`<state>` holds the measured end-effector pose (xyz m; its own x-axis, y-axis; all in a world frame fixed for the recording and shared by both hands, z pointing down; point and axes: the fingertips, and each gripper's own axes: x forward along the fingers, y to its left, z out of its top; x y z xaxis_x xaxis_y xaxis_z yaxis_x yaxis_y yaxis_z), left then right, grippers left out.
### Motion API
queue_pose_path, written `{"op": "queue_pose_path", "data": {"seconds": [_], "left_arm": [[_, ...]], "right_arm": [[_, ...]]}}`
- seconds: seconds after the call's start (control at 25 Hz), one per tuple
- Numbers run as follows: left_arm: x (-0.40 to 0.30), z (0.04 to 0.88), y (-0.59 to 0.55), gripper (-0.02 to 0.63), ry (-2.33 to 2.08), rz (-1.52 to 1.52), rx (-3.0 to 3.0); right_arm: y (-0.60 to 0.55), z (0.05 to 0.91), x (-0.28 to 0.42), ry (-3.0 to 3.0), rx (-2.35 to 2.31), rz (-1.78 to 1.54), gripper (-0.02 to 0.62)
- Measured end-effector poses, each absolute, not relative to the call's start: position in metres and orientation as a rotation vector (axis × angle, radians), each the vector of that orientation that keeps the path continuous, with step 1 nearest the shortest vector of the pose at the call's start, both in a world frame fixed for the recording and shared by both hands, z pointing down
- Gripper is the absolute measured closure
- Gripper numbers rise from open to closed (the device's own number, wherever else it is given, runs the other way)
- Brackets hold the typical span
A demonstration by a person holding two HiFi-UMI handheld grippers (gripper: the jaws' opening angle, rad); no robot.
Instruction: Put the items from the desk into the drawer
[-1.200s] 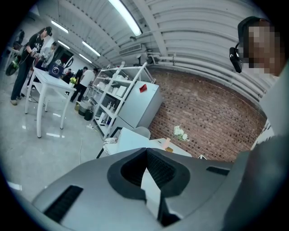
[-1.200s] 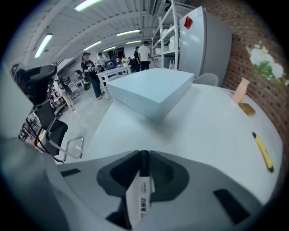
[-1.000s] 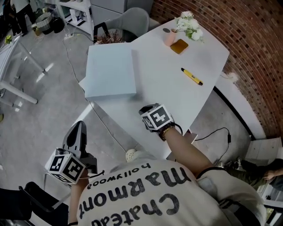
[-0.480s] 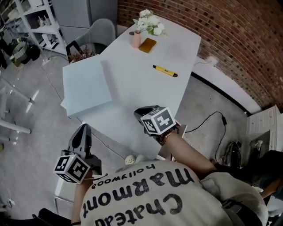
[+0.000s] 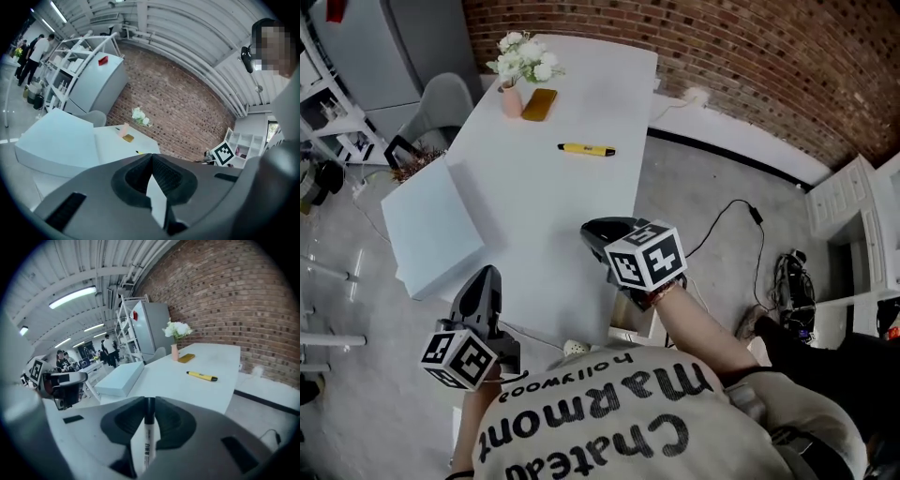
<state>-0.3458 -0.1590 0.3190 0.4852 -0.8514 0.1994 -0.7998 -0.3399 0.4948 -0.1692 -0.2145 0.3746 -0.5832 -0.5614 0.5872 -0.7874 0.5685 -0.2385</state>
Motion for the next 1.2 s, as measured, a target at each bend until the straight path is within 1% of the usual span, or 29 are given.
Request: {"op": "queue_pose_path", "data": {"seconds": [0.32,0.72,0.96,1.2], "left_arm": [[-0.257,0.314,-0.168,0.604,-1.215,-0.091,2.277],[-0.161,0.312,-0.144,0.604,-1.269,-0.147,2.223],[-0.129,0.334,-0.122,0.604,-1.34,-0.118,2.134],[-0.125,0.354,-0.097,0.604,-1.488,-0.108,2.038]], "right_arm": [[-0.214,0.358,-0.078,-2.384,1.284,0.756,0.523],[-0.2,0.36,0.016,-2.415,1.213,0.75,0.523],[-0.196,0.382,0.054,-2.396,1.153,0.769,0.523],[-0.189,0.427,0.067,-2.396,1.095,0.884,0.523]]}}
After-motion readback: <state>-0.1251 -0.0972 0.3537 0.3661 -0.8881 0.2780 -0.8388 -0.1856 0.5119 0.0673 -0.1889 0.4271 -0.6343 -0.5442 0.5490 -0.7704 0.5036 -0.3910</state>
